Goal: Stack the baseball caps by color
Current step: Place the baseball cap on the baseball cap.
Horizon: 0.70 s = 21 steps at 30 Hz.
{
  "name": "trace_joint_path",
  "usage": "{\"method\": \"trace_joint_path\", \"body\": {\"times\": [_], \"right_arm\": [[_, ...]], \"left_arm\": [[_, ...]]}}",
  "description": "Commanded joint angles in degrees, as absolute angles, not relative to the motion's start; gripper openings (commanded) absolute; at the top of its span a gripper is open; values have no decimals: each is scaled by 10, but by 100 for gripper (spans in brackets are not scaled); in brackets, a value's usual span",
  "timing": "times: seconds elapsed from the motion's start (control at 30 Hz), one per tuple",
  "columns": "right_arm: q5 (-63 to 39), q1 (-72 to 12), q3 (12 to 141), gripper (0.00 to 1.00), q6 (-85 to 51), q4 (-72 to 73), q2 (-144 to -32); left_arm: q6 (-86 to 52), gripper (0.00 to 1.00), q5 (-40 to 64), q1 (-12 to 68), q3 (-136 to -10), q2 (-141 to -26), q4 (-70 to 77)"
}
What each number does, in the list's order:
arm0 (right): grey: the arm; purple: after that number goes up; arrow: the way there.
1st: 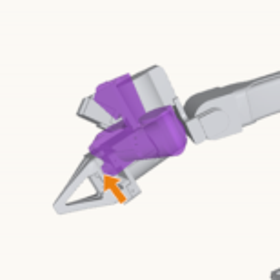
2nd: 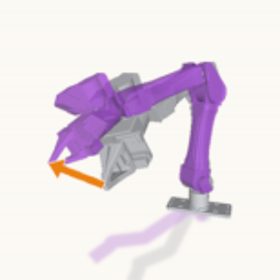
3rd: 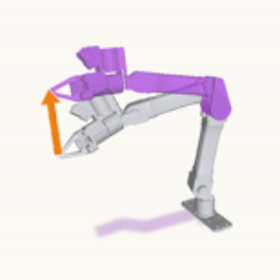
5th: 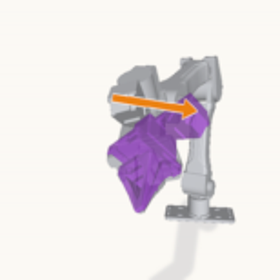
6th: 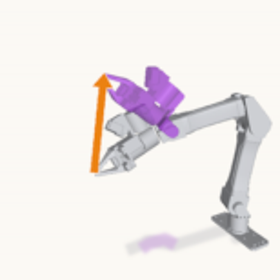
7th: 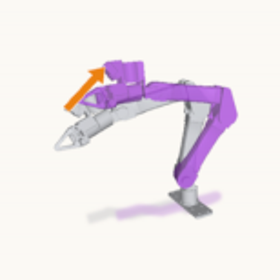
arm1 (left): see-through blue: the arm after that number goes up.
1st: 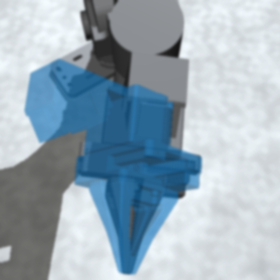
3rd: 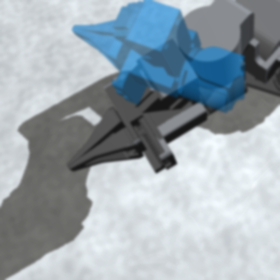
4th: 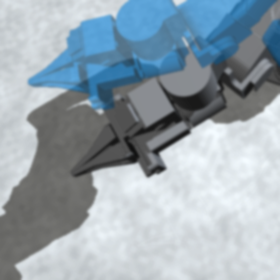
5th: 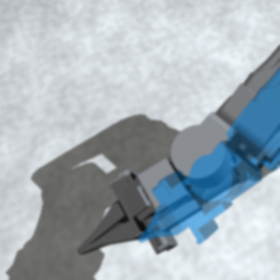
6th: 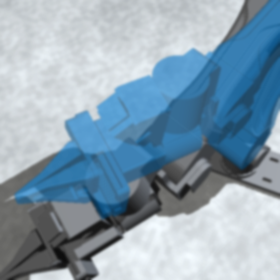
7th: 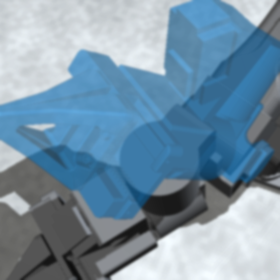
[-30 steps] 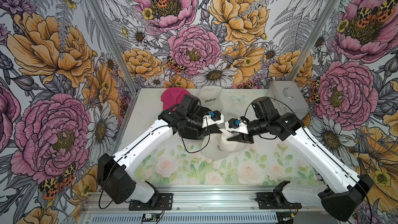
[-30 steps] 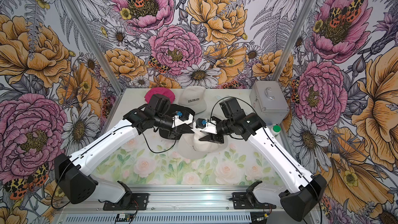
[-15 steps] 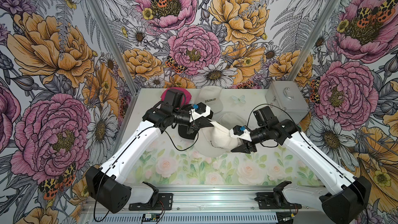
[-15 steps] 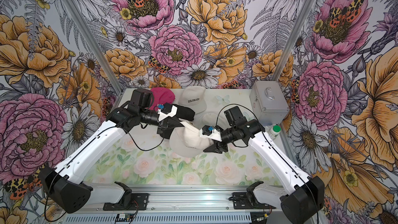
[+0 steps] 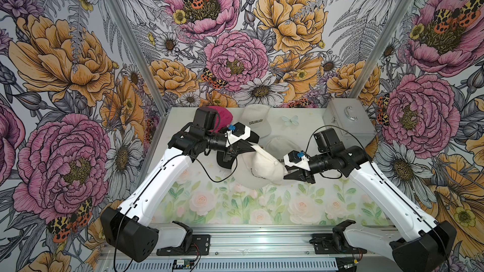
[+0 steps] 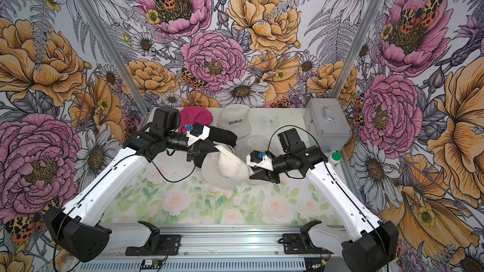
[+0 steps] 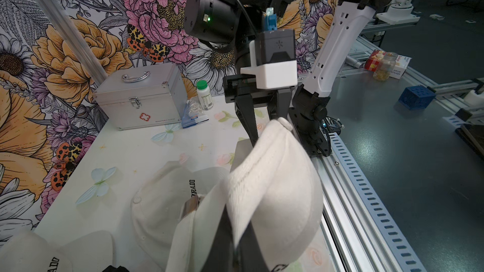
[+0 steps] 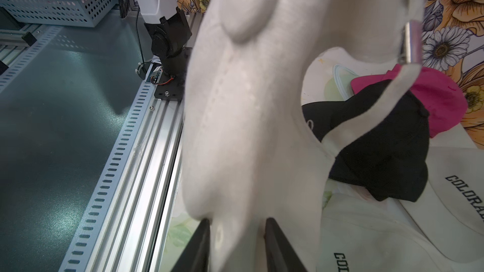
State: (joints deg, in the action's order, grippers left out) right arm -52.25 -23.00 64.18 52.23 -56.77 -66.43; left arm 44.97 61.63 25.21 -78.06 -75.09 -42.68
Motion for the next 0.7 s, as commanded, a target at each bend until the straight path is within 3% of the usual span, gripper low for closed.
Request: {"method": "trace_joint_path", "body": {"times": [0.0, 0.13, 0.4, 0.67], "right_arm": [[-530, -227, 645, 20, 519, -563, -660], [-513, -209, 659, 0, 477, -563, -660], [-498, -67, 692, 0, 403, -574, -627], [-403, -47, 703, 0, 347, -573, -633]], "left_arm": [[446, 0, 623, 249, -775, -752, -427], [443, 0, 601, 253, -765, -763, -427], [369, 0, 497, 309, -756, -814, -395], [136, 0, 393, 319, -704, -827, -172]]}}
